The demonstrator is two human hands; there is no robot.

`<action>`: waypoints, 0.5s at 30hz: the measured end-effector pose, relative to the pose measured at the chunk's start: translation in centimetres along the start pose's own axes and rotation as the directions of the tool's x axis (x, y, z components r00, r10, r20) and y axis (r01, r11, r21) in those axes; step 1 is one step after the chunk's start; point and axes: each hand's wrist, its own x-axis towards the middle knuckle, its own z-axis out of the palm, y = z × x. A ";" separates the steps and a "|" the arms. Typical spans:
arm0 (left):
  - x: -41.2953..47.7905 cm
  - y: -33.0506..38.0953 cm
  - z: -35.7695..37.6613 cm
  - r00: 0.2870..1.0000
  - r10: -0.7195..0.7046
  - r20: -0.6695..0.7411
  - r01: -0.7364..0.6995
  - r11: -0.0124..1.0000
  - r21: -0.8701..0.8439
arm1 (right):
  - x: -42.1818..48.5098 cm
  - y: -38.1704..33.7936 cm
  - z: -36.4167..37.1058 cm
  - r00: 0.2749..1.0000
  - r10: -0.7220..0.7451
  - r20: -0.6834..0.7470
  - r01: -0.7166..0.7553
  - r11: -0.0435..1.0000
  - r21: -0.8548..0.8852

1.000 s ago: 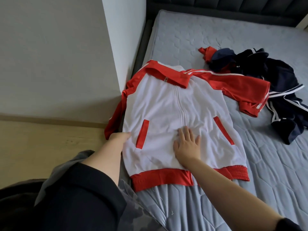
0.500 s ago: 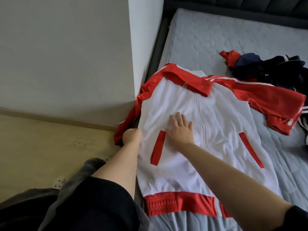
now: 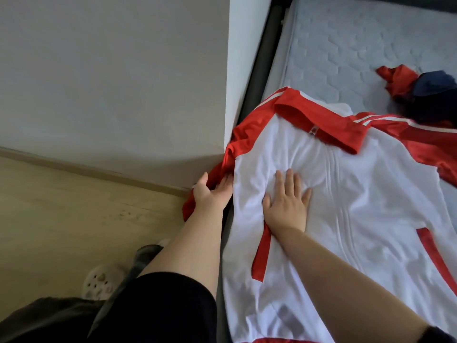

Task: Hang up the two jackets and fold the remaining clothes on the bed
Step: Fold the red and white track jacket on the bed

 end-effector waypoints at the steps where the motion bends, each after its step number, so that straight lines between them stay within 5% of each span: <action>1: 0.1 0.0 0.4 1.000 0.026 -0.009 -0.026 0.999 -0.025 | 0.0 0.0 0.1 1.000 -0.003 0.001 0.003 1.000 -0.003; 7: 0.6 0.8 0.7 0.992 0.052 -0.113 -0.049 0.998 0.035 | -0.1 -0.1 -0.1 1.000 -0.007 0.006 0.007 1.000 -0.017; 12: 1.4 -0.9 1.2 0.983 0.089 -0.159 -0.002 0.877 0.480 | 0.1 -0.3 -0.1 0.998 -0.005 0.069 0.012 0.995 -0.101; 15: 2.0 -1.3 1.4 0.967 0.160 -0.196 -0.016 0.813 0.583 | 0.3 -0.5 0.1 0.995 -0.003 0.096 0.018 0.987 -0.157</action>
